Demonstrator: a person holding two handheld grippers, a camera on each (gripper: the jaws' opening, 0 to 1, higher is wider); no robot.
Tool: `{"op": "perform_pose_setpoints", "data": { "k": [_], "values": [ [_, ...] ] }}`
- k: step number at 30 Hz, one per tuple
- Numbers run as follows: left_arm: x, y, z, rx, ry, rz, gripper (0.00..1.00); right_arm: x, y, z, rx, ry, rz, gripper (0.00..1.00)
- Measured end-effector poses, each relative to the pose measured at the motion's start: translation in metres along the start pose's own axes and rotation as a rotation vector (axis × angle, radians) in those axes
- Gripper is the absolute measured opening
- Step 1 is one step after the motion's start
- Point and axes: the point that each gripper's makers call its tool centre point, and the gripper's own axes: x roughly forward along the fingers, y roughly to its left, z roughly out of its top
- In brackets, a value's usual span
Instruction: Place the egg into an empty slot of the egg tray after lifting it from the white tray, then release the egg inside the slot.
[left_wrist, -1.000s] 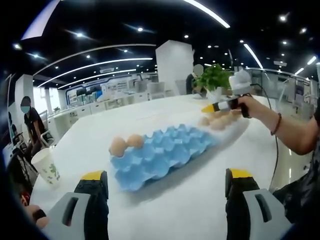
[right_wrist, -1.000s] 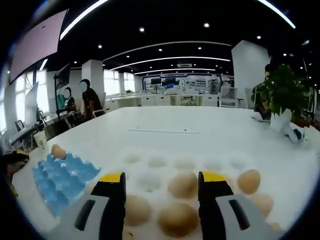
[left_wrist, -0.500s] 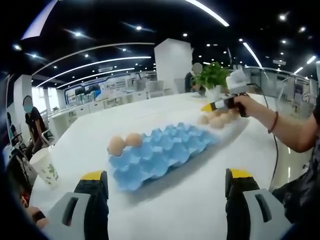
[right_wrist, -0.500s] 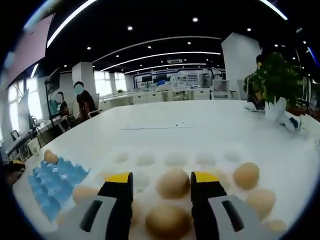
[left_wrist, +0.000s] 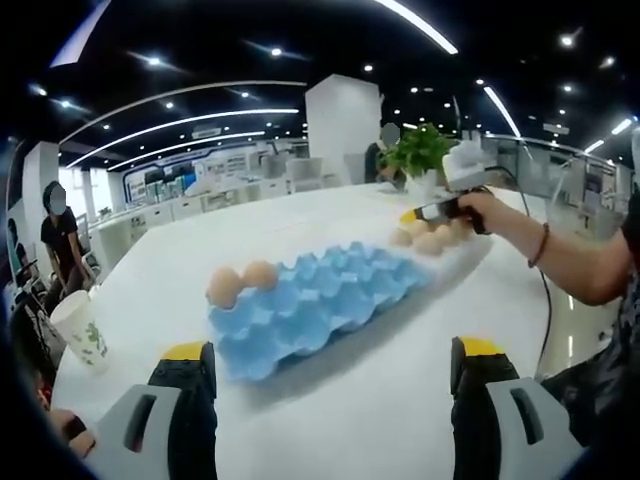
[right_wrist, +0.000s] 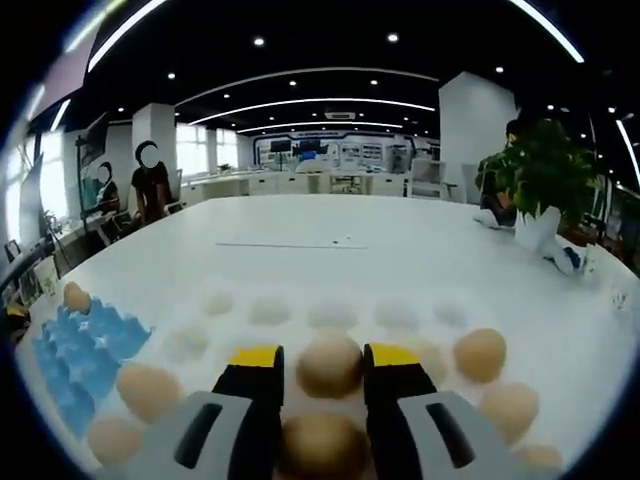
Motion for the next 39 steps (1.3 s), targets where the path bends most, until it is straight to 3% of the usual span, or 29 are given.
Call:
{"op": "perform_pose_setpoints", "data": {
  "k": [6,10,33,39],
  "values": [
    [0.0022,-0.0025,-0.0021,-0.002,0.011,-0.011,1.00,-0.0011,-0.0004,-0.0010,0.008,0.004,-0.022,0.31],
    [0.0015,-0.0020,-0.0016,-0.004,0.013,-0.008,1.00,-0.0017,-0.0043,-0.0010,0.065,0.015,-0.045,0.27],
    [0.0015,0.0000,-0.0030,-0.018,0.014,0.002,1.00,-0.0015,-0.0064,-0.0005,0.092,-0.001,-0.041,0.26],
    [-0.0002,0.0020,-0.0030,-0.014,0.013,0.005,1.00,-0.0013,-0.0054,0.0017,0.063,-0.013,-0.048,0.25]
  ]
}}
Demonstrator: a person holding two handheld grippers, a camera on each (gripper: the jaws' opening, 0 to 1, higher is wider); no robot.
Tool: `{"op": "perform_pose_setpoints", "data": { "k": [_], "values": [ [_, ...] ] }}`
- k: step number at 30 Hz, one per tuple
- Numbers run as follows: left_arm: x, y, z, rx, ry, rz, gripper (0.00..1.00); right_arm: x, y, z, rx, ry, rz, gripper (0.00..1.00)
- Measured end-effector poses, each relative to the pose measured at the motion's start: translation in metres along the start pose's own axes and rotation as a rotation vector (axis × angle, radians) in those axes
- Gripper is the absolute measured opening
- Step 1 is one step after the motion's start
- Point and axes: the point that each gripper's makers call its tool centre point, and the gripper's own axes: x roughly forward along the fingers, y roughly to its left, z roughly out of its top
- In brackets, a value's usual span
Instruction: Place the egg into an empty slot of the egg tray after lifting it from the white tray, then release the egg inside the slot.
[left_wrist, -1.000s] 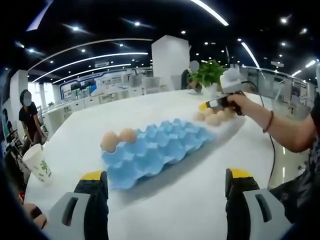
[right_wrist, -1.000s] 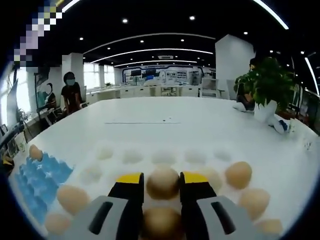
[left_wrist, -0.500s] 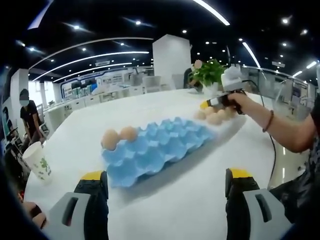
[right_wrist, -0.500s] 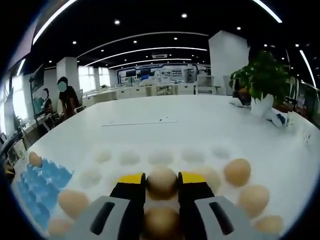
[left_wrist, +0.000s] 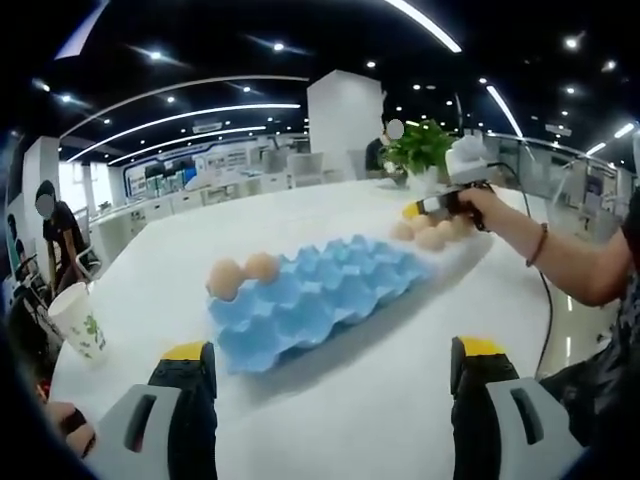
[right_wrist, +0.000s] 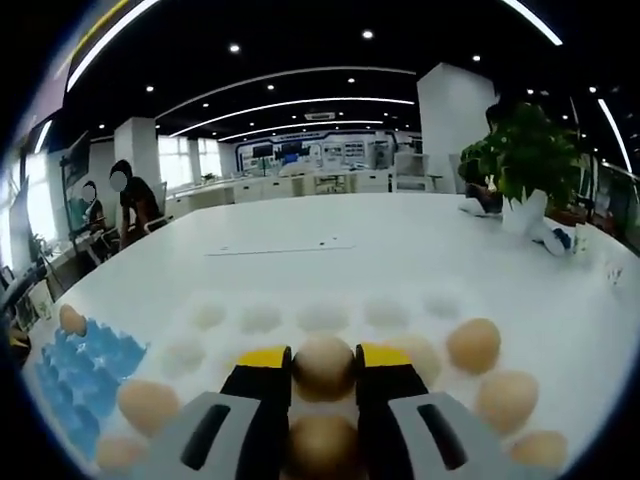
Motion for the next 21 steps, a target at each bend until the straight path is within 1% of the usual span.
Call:
{"op": "perform_pose_setpoints", "data": {
  "k": [2,9,14,17,21],
  "values": [
    [-0.001,0.002,0.001,-0.004,-0.005,0.005,1.00,-0.001,0.001,0.004,-0.027,-0.021,0.001,0.25],
    [-0.003,0.006,-0.001,-0.014,-0.008,0.016,1.00,-0.008,0.007,0.020,-0.055,-0.077,0.014,0.25],
    [-0.003,0.005,-0.001,-0.011,-0.007,0.014,1.00,-0.008,0.011,0.023,-0.057,-0.080,0.036,0.25],
    [-0.003,0.004,-0.001,-0.008,-0.007,0.013,1.00,-0.011,0.014,0.024,-0.070,-0.086,0.044,0.25],
    [-0.002,0.003,0.000,-0.004,-0.003,0.011,1.00,-0.014,0.020,0.027,-0.065,-0.091,0.067,0.25]
  ]
}}
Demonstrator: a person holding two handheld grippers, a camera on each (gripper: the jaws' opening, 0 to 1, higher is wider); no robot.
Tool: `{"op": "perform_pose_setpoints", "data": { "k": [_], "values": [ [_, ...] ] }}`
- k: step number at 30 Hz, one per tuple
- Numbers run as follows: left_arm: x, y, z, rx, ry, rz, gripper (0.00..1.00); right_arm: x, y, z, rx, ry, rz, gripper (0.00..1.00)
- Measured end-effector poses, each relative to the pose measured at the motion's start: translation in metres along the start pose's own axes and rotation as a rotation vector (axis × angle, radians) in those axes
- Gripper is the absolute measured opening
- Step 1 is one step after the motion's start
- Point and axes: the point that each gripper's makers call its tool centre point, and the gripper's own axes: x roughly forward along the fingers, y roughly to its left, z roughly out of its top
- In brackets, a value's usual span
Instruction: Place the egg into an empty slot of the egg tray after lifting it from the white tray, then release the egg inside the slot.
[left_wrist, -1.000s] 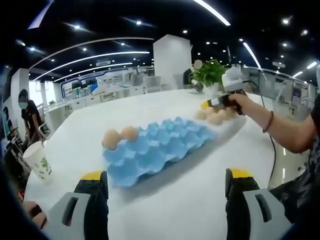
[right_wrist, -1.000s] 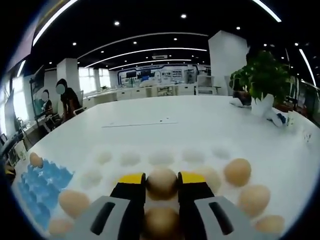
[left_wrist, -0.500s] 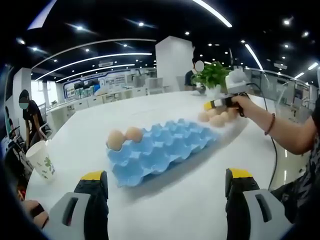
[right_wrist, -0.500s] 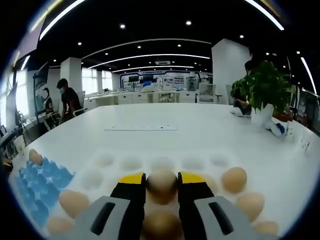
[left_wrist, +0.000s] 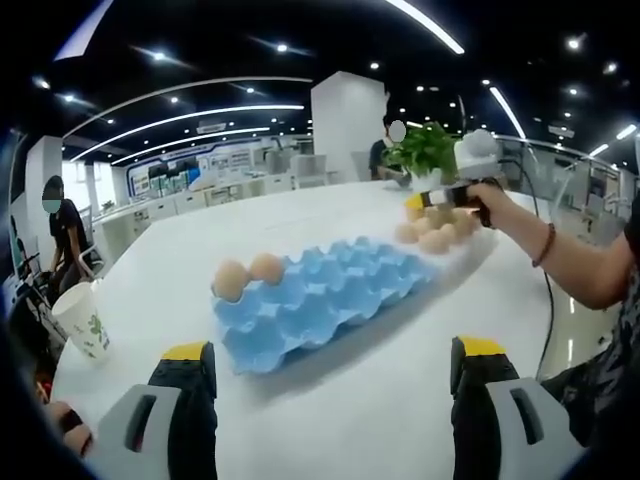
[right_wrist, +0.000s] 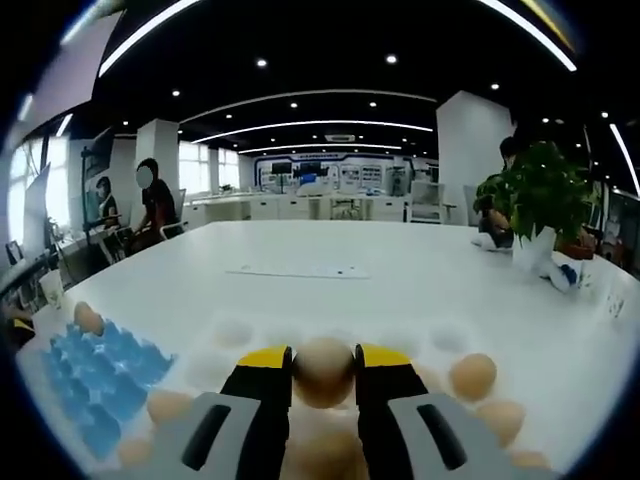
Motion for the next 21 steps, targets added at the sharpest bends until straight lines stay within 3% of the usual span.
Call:
{"op": "perform_pose_setpoints", "data": {
  "k": [11,21],
  "values": [
    [0.001,-0.003,0.001,0.001,-0.003,-0.005,1.00,-0.008,0.035,0.005,-0.008,-0.008,0.089,0.25],
    [0.002,-0.002,0.000,-0.001,0.000,-0.008,1.00,-0.012,0.091,0.013,-0.014,-0.019,0.239,0.25]
  ]
}}
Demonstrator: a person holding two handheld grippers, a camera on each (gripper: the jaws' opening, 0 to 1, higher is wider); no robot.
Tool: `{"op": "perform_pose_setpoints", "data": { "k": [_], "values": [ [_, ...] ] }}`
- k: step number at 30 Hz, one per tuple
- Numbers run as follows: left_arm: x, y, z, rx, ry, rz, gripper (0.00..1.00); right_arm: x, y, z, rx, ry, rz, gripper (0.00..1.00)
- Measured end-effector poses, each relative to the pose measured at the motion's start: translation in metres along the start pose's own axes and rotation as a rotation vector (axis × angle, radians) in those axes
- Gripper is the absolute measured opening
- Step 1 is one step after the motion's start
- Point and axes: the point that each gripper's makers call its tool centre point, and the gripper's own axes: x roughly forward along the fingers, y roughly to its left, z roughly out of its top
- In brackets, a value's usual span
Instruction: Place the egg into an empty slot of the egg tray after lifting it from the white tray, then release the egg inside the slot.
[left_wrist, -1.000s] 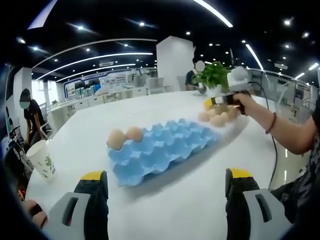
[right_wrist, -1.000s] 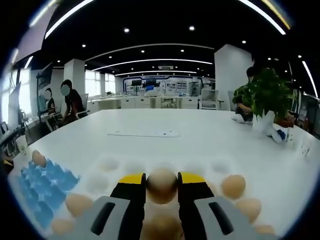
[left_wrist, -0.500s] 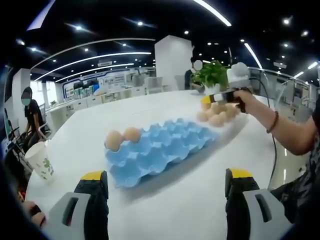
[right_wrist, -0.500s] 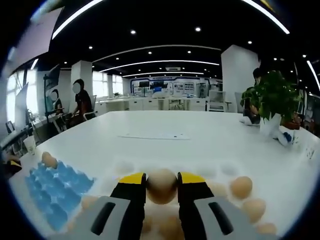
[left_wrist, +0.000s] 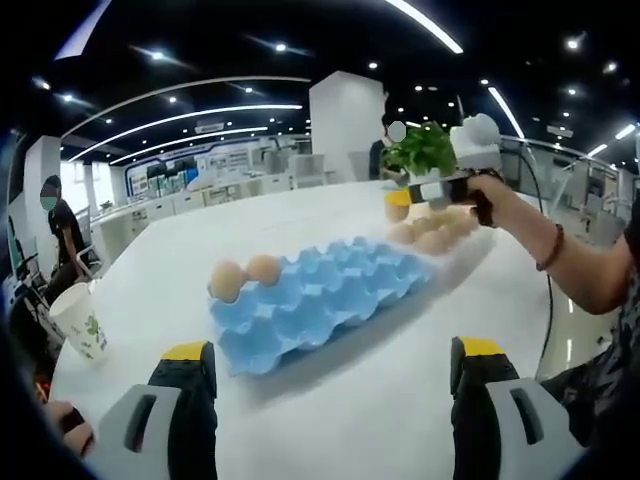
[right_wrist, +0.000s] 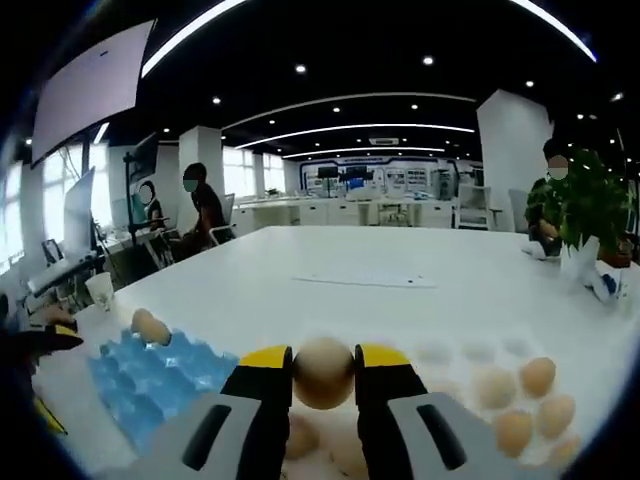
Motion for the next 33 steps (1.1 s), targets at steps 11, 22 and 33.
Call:
{"op": "perform_pose_setpoints", "data": {
  "k": [11,22,33],
  "values": [
    [0.001,0.000,-0.001,-0.001,0.001,-0.005,1.00,0.013,0.065,0.003,-0.041,0.007,0.151,0.25],
    [-0.002,0.003,-0.001,-0.004,0.001,-0.001,0.99,0.026,0.113,-0.003,-0.076,0.012,0.264,0.25],
    [-0.005,0.006,-0.003,-0.009,0.003,0.004,0.99,0.038,0.137,-0.005,-0.097,0.024,0.305,0.24]
  ]
}}
